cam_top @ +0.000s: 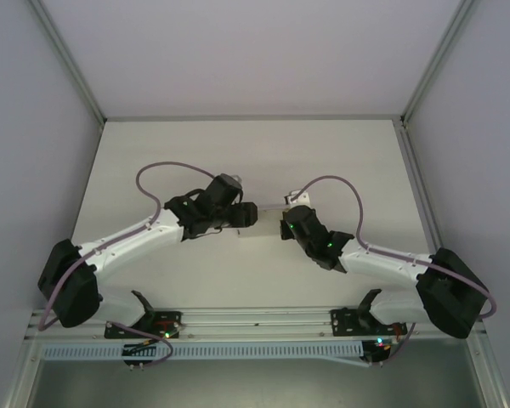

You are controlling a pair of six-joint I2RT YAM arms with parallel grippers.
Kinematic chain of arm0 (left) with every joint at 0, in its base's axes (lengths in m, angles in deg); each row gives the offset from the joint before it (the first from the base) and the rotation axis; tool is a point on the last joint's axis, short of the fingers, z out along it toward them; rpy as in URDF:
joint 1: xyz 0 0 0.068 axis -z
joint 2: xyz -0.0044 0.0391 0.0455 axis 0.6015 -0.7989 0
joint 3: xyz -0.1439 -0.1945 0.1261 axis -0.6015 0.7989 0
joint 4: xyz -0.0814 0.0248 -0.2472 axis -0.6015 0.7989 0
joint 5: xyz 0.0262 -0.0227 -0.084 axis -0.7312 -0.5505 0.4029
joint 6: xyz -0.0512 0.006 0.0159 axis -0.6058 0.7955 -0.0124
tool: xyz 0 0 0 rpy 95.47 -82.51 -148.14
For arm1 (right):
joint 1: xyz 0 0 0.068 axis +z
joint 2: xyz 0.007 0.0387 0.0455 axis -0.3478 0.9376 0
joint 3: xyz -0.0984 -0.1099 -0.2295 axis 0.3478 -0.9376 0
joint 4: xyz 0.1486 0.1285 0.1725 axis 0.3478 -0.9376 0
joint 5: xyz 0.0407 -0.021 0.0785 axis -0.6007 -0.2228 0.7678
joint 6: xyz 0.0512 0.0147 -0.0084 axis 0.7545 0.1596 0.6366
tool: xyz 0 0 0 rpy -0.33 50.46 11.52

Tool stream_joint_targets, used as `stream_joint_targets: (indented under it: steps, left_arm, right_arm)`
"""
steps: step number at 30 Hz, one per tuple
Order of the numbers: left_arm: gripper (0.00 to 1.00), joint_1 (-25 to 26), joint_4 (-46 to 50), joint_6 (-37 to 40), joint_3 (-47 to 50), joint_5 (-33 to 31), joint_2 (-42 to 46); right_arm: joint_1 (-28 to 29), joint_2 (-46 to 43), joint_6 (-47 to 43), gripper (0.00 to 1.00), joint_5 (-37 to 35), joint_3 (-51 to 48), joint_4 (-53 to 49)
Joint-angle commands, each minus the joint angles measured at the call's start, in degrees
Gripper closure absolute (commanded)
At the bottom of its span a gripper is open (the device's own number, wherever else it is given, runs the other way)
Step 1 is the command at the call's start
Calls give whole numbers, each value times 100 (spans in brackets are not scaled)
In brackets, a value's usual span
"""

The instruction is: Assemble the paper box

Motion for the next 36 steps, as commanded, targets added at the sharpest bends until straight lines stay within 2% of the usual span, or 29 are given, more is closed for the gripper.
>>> stream_joint_targets:
  steps: [1,5,7,14,16,21,27,31,36]
  left_arm:
    - [37,-235,-116,-204,143,372,235]
    - [44,-292,-223,-26,119,480,175]
    - [51,-293,-91,32,43,492,73]
    - [55,-320,34,-40,167,373,-93]
    - [61,-324,82,-56,194,273,-162]
    - [66,-330,87,127,243,223,-239]
    - [100,-318,302,174,178,-266,-444]
    - [100,-198,323,279,174,-436,-580]
    - [100,33,675,270,73,-1116,-787]
  right_arm:
    - [72,236,144,100,325,-148,-971]
    - [74,261,155,100,345,-114,-1020]
    - [74,297,168,100,327,-81,-1075]
    - [73,303,213,100,357,-82,-1059]
    - [77,285,214,100,346,-99,-1059]
    - [72,262,222,100,322,-99,-1111]
    - [72,278,280,100,335,-162,-1023]
    - [72,295,328,100,327,-207,-1041]
    - [72,192,363,100,351,-253,-1136]
